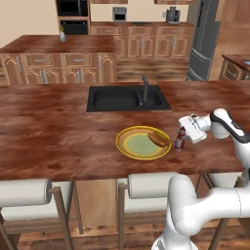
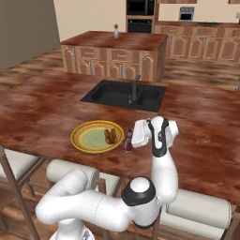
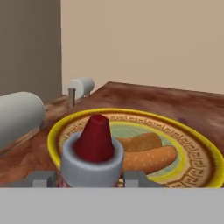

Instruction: Move the hot dog bun to the plate on the dining table and place the condiment next to that plate. Then navigate to the fridge and take the sausage and place it on the plate as well.

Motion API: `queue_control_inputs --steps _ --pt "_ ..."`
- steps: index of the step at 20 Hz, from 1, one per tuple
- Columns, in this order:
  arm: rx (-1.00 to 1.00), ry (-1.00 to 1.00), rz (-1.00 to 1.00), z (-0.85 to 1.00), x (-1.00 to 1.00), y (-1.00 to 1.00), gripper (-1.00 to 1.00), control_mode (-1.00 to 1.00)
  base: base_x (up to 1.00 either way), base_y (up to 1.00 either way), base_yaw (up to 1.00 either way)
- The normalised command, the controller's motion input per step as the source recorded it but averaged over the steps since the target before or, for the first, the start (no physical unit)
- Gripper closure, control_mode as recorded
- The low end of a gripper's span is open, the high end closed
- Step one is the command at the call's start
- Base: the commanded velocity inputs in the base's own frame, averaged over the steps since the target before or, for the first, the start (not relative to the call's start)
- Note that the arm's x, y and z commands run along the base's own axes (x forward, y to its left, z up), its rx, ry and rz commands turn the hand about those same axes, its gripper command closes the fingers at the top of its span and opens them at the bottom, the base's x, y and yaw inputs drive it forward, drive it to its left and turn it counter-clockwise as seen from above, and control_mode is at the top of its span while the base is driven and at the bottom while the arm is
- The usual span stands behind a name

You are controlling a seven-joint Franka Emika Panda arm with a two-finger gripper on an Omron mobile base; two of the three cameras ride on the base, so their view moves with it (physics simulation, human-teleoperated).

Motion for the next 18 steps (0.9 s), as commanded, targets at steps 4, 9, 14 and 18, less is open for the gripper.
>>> queue_control_inputs --steps 4,9,14,18 --pt "0.00 0.00 0.00 -0.22 0.09 0.03 -1.00 -1.00 0.00 0.00 0.00" --pt "0.00 0.00 0.00 0.06 -0.03 0.00 -1.00 -1.00 0.00 0.00 0.00" --pt "0.00 0.00 0.00 0.32 -0.04 0.00 -1.00 -1.00 0.00 0.00 0.00" --pt "0.00 0.00 0.00 0.57 -0.06 0.00 -1.00 -1.00 0.00 0.00 0.00"
